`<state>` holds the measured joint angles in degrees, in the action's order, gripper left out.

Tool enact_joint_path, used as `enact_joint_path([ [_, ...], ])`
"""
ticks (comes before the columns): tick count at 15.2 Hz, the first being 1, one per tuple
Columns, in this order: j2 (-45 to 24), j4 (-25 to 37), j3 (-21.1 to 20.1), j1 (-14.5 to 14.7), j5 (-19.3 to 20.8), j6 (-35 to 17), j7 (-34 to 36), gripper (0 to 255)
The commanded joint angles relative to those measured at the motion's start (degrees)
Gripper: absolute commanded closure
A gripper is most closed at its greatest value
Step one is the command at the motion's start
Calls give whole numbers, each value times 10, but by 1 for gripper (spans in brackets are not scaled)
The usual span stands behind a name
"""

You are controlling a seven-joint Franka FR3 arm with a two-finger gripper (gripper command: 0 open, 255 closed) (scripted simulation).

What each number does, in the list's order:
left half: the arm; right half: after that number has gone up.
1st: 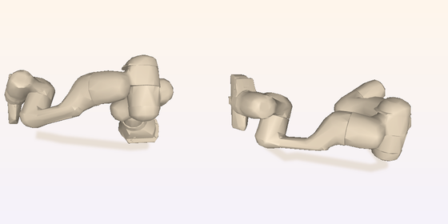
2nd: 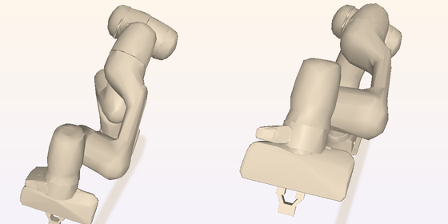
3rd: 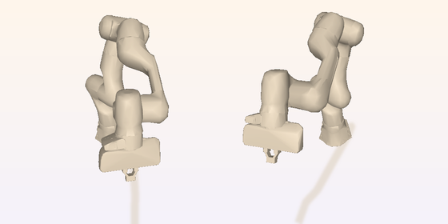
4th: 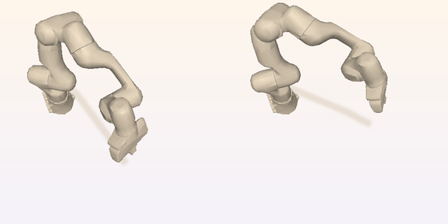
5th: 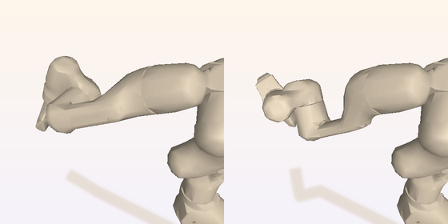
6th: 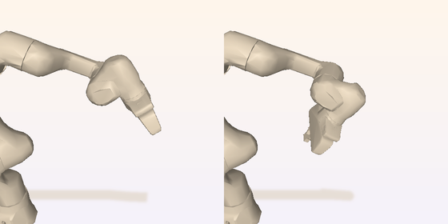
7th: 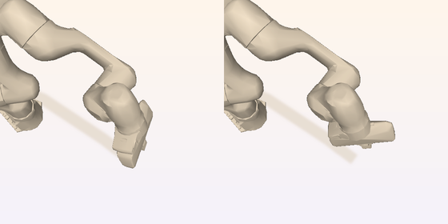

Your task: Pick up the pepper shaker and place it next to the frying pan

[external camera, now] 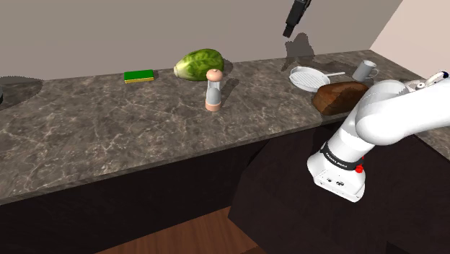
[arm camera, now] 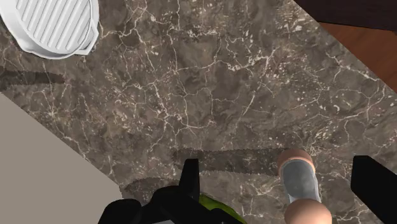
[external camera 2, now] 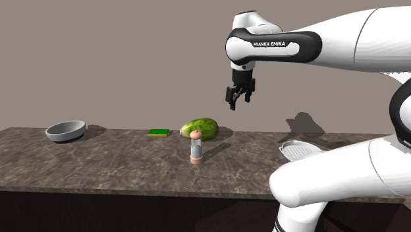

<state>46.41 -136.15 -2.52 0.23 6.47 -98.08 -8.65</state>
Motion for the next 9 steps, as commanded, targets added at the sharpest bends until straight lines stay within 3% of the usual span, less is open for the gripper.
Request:
enact_joint_path([
  [1, 0, 0, 0, 0, 0, 0, 0, 0],
  [9, -158, 31, -38, 6, -14, -100, 54, 0],
])
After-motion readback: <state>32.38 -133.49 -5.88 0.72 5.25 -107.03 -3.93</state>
